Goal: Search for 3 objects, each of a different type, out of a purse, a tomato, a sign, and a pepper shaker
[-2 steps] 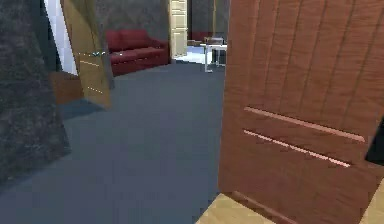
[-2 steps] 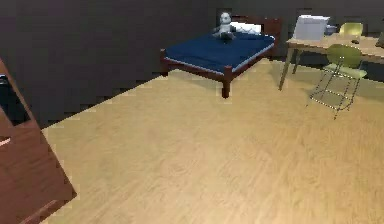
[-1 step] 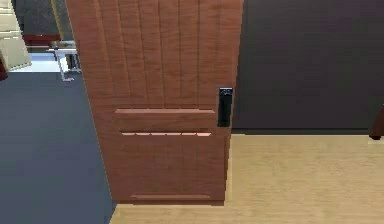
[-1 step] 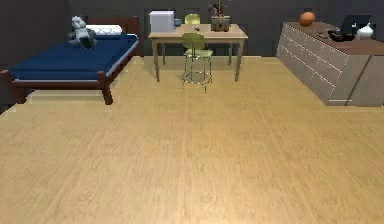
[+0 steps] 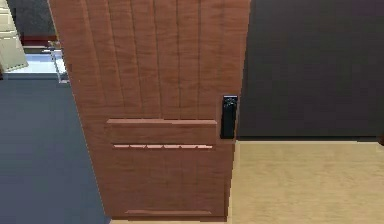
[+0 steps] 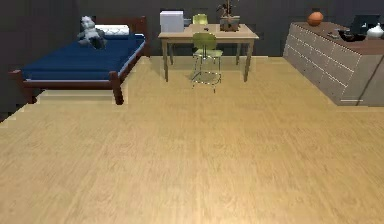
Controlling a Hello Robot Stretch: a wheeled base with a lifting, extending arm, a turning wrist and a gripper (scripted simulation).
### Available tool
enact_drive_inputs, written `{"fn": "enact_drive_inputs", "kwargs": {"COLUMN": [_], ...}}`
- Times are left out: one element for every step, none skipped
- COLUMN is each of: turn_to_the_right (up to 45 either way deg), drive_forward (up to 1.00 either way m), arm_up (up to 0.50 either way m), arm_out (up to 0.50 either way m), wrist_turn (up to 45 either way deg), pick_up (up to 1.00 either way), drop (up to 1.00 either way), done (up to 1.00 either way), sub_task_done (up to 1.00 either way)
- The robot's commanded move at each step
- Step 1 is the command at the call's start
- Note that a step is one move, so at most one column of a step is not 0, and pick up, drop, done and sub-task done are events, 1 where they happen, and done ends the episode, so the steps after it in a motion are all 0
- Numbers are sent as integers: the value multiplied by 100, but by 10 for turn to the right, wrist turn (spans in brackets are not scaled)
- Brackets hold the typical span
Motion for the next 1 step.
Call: {"fn": "enact_drive_inputs", "kwargs": {"turn_to_the_right": [-450], "drive_forward": [0], "arm_up": [0], "arm_out": [0], "wrist_turn": [0], "pick_up": [0], "drop": [0], "done": [0], "sub_task_done": [0]}}
